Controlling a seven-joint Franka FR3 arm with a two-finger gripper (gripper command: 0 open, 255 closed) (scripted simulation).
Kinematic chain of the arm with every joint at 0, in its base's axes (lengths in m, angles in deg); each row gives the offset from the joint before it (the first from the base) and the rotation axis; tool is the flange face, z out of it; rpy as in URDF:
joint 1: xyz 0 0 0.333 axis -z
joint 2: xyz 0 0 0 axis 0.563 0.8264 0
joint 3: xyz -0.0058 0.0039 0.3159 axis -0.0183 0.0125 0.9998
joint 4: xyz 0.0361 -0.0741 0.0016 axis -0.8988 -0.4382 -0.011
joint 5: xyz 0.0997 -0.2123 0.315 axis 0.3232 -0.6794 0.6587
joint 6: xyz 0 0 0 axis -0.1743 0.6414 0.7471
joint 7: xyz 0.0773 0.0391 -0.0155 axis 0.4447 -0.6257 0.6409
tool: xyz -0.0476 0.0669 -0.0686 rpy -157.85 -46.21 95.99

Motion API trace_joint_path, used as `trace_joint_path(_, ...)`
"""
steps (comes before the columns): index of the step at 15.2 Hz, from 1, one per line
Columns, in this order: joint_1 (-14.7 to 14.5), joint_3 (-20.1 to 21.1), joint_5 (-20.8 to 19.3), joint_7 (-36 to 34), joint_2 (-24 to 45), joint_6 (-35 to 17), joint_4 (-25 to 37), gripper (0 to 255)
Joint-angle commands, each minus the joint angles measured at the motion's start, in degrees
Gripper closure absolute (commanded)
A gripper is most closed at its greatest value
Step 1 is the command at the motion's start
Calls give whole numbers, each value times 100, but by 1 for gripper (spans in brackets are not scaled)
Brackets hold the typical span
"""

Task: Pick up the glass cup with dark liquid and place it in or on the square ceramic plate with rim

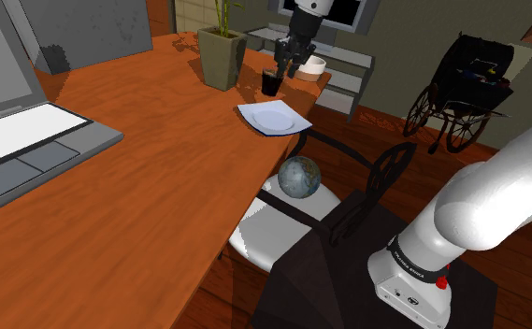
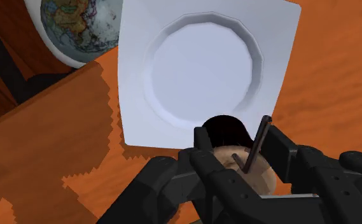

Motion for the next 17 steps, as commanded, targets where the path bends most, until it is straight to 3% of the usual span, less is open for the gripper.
trace_joint_path(1,26,-42,3,83,48,-84,-40,255)
trace_joint_path(3,21,-33,2,65,52,-94,-46,255)
trace_joint_path(4,21,-33,2,65,52,-94,-46,0)
trace_joint_path(9,-278,448,-1168,-206,1334,519,938,0)
trace_joint_path(17,-270,420,-1256,-242,1488,-15,520,0)
